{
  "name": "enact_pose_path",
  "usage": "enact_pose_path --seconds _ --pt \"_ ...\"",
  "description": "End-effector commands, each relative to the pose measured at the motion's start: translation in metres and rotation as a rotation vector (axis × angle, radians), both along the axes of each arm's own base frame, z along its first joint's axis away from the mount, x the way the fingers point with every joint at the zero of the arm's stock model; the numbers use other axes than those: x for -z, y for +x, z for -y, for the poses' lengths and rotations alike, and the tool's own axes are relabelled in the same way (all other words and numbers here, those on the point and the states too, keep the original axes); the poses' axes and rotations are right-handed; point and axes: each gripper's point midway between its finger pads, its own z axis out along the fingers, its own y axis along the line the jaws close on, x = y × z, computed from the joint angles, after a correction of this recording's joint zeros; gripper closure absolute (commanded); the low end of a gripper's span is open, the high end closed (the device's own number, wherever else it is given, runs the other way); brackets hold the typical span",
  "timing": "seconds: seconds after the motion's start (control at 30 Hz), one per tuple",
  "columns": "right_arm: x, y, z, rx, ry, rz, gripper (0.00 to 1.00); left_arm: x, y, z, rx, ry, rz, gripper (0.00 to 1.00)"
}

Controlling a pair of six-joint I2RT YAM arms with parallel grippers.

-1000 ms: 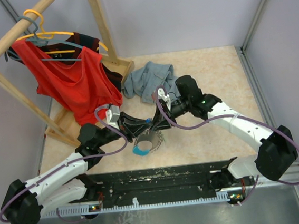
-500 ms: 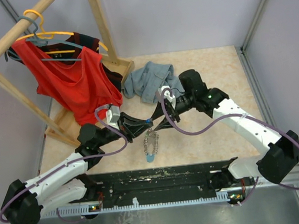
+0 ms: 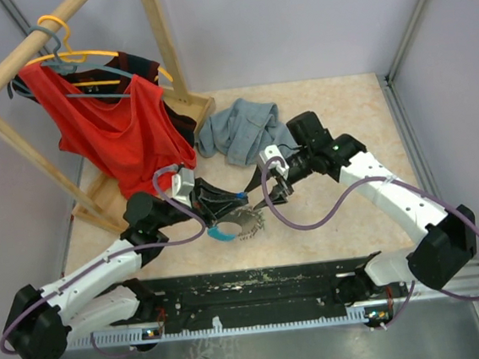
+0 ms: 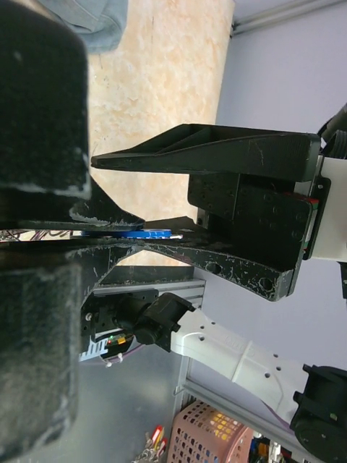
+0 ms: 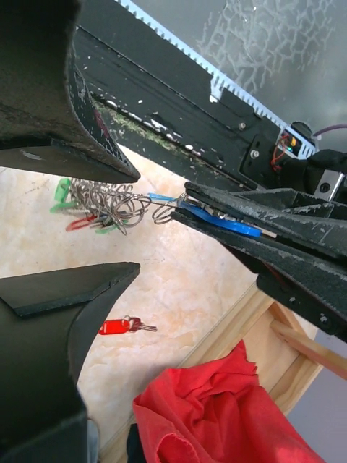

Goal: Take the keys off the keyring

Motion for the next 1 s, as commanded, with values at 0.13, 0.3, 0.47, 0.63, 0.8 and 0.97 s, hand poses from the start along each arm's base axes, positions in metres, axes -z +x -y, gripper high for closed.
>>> enact_pose_path --seconds 0.13,0.3,0.47,0.63,0.8,0.97 --pt "-0.028 -0.017 -0.003 -0.096 0.116 0.006 0.57 -0.027 -0.007 0.002 0.056 -0.041 0.085 1.00" --pt "-0.022 -0.019 -0.009 -0.080 0.094 -0.029 0.58 -0.029 -0.006 0.003 0.061 -0.047 0.084 1.00" --pt "-0.014 -0.019 -0.013 -0.067 0.066 -0.027 0.60 -0.030 -0.008 0.004 0.073 -0.051 0.084 1.00" --pt "-0.010 -0.019 -0.015 -0.072 0.059 -0.031 0.64 -0.032 -0.008 0.003 0.075 -0.054 0.087 1.00" --pt "-0.011 -0.020 -0.015 -0.075 0.060 -0.030 0.75 -0.032 -0.009 0.004 0.076 -0.054 0.088 1.00" --pt "-0.008 -0.018 -0.016 -0.063 0.054 -0.022 0.75 -0.033 -0.010 0.003 0.080 -0.057 0.088 1.00"
